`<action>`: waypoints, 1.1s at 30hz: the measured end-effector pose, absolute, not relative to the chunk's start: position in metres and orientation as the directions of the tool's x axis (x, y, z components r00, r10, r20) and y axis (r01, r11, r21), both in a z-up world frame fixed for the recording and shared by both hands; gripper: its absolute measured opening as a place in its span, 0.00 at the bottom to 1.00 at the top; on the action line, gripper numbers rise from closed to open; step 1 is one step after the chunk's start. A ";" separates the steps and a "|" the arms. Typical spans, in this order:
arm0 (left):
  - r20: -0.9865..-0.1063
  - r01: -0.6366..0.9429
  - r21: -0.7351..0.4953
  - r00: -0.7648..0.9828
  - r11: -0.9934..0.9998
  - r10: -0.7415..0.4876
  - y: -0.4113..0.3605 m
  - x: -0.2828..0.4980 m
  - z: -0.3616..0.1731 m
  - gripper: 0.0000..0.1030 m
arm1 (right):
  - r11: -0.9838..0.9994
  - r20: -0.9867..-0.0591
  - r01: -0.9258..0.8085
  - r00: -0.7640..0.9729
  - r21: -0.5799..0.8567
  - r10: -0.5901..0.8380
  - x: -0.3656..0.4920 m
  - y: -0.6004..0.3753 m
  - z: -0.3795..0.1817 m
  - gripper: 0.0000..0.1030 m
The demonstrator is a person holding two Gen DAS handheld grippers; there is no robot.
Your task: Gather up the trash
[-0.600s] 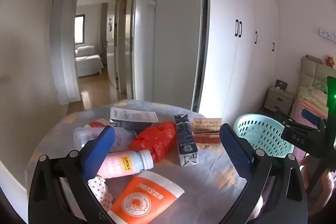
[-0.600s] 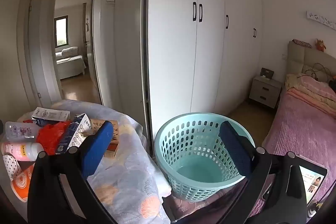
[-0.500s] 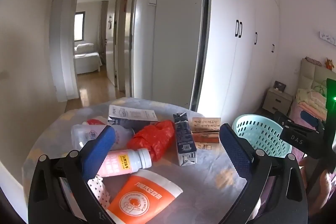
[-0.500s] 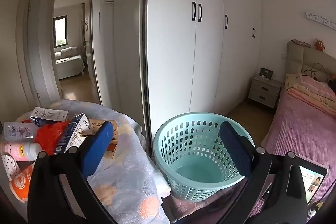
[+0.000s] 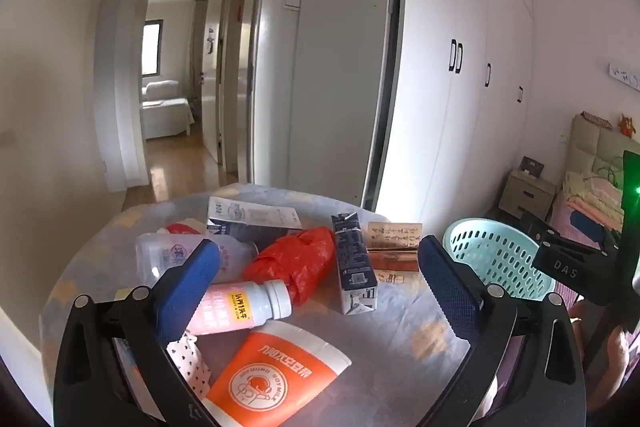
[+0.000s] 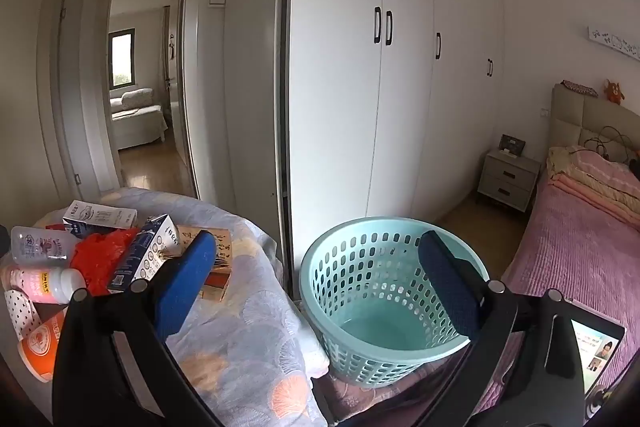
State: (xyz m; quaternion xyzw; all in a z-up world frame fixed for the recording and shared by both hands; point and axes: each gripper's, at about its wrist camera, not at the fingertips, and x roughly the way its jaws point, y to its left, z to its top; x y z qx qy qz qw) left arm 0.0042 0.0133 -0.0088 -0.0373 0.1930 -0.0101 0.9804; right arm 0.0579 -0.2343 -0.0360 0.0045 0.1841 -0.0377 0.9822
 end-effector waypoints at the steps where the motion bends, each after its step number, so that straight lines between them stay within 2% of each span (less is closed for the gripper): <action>1: -0.375 0.004 -0.079 0.926 0.997 -0.034 0.014 0.003 -0.009 0.93 | 0.997 -0.361 0.074 0.930 -0.004 -0.070 0.057 -0.234 -0.036 0.94; 33: -0.357 -0.042 -0.080 0.934 0.996 0.010 0.035 -0.019 -0.005 0.93 | 0.998 -0.364 0.057 0.930 0.003 -0.052 0.052 -0.226 -0.035 0.94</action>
